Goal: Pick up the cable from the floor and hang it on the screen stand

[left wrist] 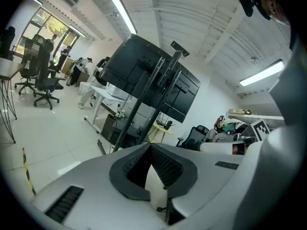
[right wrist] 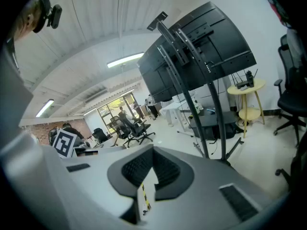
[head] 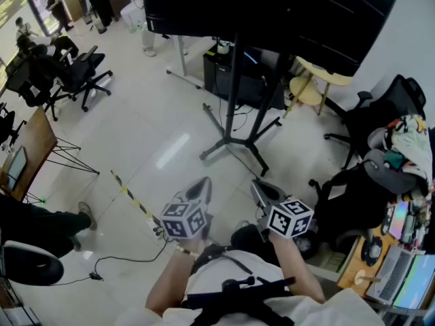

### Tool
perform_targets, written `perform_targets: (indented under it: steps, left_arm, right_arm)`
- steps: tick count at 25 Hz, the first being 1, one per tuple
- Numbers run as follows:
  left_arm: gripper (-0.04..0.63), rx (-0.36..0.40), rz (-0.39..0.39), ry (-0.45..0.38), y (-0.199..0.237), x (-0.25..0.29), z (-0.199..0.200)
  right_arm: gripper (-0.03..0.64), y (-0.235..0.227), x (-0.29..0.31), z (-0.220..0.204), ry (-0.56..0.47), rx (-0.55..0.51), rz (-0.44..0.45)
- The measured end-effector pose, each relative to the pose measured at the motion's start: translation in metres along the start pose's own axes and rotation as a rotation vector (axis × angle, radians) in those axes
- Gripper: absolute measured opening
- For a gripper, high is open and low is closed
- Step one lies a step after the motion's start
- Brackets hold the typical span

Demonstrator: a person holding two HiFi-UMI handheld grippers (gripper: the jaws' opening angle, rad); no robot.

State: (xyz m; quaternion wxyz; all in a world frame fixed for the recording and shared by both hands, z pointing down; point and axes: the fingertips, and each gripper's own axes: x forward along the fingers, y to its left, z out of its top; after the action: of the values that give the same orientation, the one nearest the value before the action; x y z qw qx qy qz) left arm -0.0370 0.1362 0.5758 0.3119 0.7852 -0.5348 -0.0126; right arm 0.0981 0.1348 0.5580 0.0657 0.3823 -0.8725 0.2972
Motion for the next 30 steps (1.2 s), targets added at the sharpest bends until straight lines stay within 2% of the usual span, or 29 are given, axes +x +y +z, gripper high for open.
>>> perform_targets:
  steps: [4, 12, 20, 26, 30]
  left_arm:
    - [0.000, -0.016, 0.016, 0.018, 0.016, 0.016, -0.002]
    - [0.000, -0.001, 0.034, 0.030, 0.036, 0.075, 0.025]
    - [0.000, 0.023, 0.061, 0.052, 0.059, 0.162, 0.061]
    - [0.000, 0.015, 0.084, 0.097, 0.077, 0.232, 0.066]
    - [0.000, 0.039, 0.134, 0.132, 0.098, 0.276, 0.063]
  right_arm:
    - [0.008, -0.012, 0.017, 0.010, 0.010, 0.006, -0.009]
    - [0.008, -0.052, 0.069, 0.044, -0.004, 0.035, 0.018]
    - [0.008, -0.107, 0.127, 0.098, -0.009, 0.035, 0.037]
    - [0.008, -0.154, 0.160, 0.134, 0.013, 0.041, 0.036]
    - [0.008, -0.186, 0.180, 0.151, 0.029, 0.039, 0.038]
